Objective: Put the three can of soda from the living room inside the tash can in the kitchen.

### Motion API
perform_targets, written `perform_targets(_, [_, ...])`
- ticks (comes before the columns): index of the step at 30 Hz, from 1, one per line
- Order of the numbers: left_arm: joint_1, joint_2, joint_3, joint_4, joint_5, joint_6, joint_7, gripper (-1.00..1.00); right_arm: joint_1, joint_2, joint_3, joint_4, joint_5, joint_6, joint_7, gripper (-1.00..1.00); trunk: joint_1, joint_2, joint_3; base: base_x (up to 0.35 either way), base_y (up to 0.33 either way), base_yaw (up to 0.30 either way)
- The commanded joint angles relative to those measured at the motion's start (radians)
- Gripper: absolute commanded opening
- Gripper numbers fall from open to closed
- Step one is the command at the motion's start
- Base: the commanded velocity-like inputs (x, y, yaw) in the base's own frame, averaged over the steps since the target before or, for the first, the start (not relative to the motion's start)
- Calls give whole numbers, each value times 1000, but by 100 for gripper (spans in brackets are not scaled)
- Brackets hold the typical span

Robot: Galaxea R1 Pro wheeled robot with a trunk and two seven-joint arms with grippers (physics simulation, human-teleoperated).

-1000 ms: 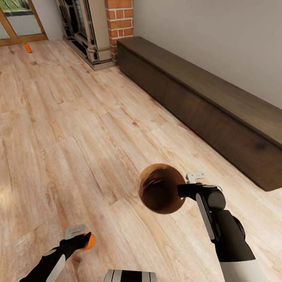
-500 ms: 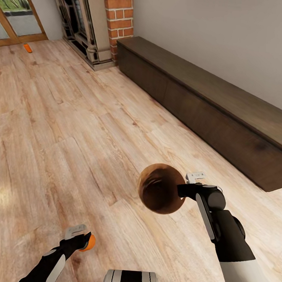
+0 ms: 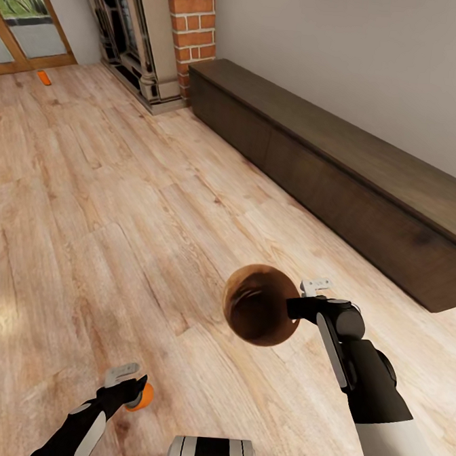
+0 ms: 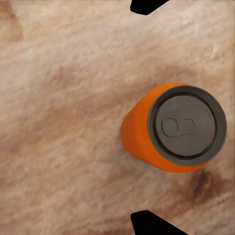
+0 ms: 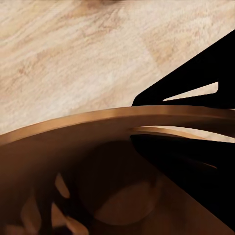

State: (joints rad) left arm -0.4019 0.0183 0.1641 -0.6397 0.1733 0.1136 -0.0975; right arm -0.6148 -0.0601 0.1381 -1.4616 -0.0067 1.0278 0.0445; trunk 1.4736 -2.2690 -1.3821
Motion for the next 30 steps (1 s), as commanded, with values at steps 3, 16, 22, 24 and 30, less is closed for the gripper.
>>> perform_targets(3, [0,0,0,0,0,0,0,100,0,0,0,0,-20,0,5,-100,0,0,-3,2,0,0])
perform_targets(16, [0,0,0,0,0,0,-2,100,0,0,0,0,-20,0,5,-100,0,0,-23,0,0,0])
perform_targets(22, [0,0,0,0,0,0,-2,100,0,0,0,0,-20,0,5,-100,0,0,-32,0,0,0])
perform_targets(24, [0,0,0,0,0,0,-2,100,0,0,1,0,-20,0,5,-100,0,0,-36,0,0,0])
perform_targets(30, [0,0,0,0,0,0,-2,100,0,0,1,0,-20,0,5,-100,0,0,-44,0,0,0])
